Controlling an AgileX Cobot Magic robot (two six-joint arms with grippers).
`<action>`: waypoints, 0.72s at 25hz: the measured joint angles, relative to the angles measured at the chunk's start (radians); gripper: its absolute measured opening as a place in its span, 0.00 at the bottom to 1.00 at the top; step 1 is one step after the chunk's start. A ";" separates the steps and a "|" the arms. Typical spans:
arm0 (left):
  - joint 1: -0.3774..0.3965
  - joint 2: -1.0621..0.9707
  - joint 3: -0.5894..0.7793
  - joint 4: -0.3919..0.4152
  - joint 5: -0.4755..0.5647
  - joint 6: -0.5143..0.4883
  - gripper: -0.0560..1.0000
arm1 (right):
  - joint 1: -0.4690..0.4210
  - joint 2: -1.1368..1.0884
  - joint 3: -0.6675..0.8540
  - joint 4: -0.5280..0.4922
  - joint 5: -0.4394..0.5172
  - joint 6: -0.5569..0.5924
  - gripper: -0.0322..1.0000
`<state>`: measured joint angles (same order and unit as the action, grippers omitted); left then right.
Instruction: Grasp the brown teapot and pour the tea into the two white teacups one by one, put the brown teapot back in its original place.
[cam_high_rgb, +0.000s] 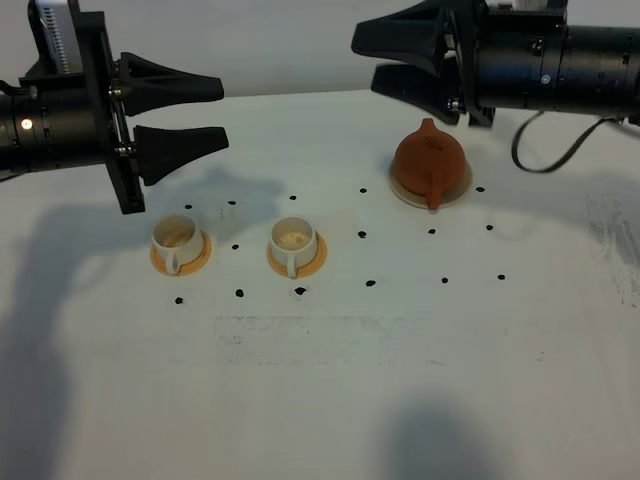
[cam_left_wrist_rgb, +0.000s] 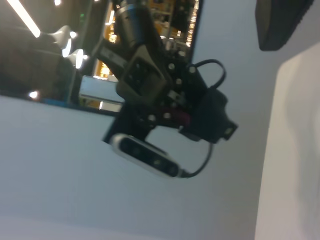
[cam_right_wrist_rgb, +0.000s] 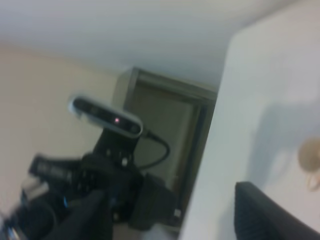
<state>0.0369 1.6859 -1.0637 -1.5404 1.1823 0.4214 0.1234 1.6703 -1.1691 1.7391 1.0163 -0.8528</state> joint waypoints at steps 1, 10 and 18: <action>0.000 0.000 0.000 -0.009 -0.001 0.051 0.47 | 0.000 0.000 -0.009 0.001 0.019 -0.048 0.53; 0.000 -0.064 -0.002 -0.208 0.007 0.523 0.47 | 0.000 0.000 -0.089 0.001 0.094 -0.128 0.53; 0.000 -0.234 -0.063 0.012 -0.122 0.675 0.42 | 0.000 0.000 -0.141 -0.001 0.128 -0.239 0.53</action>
<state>0.0369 1.4521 -1.1267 -1.5286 1.0604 1.0965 0.1238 1.6703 -1.3098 1.7380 1.1442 -1.0921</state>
